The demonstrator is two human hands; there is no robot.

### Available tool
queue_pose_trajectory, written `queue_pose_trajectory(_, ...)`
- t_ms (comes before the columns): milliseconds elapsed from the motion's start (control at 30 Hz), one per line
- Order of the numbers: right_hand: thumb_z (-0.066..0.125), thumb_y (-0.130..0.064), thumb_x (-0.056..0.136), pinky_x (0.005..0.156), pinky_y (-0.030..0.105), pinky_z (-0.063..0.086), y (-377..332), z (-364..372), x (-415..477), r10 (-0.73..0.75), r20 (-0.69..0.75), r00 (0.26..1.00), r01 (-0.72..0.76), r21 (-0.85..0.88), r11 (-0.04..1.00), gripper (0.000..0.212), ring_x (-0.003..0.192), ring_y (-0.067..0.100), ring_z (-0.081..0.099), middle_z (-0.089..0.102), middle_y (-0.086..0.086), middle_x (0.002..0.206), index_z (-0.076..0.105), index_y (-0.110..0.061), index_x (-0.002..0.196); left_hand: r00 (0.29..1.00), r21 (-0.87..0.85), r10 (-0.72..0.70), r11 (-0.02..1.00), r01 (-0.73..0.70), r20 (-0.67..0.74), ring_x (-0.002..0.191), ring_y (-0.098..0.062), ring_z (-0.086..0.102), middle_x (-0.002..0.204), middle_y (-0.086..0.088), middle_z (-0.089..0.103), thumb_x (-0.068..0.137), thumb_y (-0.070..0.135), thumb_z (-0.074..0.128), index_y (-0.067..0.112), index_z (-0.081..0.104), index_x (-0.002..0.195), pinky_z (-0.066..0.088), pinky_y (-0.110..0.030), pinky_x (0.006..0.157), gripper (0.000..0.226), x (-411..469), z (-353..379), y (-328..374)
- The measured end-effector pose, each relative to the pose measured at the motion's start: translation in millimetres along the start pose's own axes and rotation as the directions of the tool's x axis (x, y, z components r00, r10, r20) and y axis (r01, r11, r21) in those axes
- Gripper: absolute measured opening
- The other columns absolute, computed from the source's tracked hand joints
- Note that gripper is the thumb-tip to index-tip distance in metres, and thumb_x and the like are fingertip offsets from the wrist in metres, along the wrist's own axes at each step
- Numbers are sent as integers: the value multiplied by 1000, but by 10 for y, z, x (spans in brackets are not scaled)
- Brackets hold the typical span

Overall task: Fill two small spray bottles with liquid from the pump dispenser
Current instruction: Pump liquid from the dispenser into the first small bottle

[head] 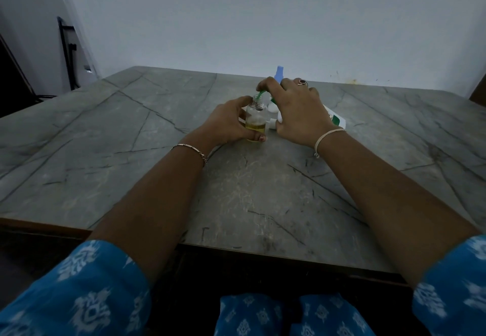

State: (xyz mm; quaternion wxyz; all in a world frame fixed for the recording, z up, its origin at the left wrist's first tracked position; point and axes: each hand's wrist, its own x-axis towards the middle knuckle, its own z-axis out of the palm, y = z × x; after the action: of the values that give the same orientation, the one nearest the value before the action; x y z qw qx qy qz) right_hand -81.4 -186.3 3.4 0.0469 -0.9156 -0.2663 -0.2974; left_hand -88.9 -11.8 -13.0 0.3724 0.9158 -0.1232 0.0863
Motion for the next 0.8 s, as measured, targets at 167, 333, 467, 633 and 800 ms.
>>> queue_pose_trajectory(167,68,-13,75,89,48,43,12,5,-4,-7,17,1000,8,-22,1000,72,103,34,51,54,12,106,35,-27,138,1000,-8,1,1000,-1,0,108,-23,63,129,-8,60,60,31,90,17,42,142,48,-42,101,95,9,6,-10)
queue_pose_trajectory(333,69,-17,76,88,47,44,74,-7,-36,-22,41,999,24,-50,998,83,103,33,51,53,11,105,27,-34,145,1000,-3,-5,1000,5,-4,105,-21,64,125,-6,63,54,40,91,19,45,140,50,-43,99,100,24,11,-43)
queue_pose_trajectory(467,68,-15,75,87,47,45,69,-25,-32,-14,60,998,14,-15,1000,80,102,32,52,53,9,102,29,-33,143,1000,13,-5,1000,5,-6,108,-20,63,129,-6,61,58,38,90,18,43,142,49,-40,100,99,24,12,-28)
queue_pose_trajectory(633,66,-14,74,88,47,45,46,-25,-18,-7,49,999,5,40,999,70,101,32,52,54,10,102,36,-28,136,1000,5,-1,1000,1,5,107,-20,63,128,-5,62,59,37,90,20,45,140,50,-42,100,95,7,10,-14)
queue_pose_trajectory(800,65,-13,75,88,48,44,35,-11,-8,-5,16,1000,5,54,999,65,100,32,51,55,10,103,39,-25,134,1000,-2,10,1000,-10,6,107,-21,62,127,-6,60,65,29,87,17,42,142,48,-35,99,90,-21,-2,27)
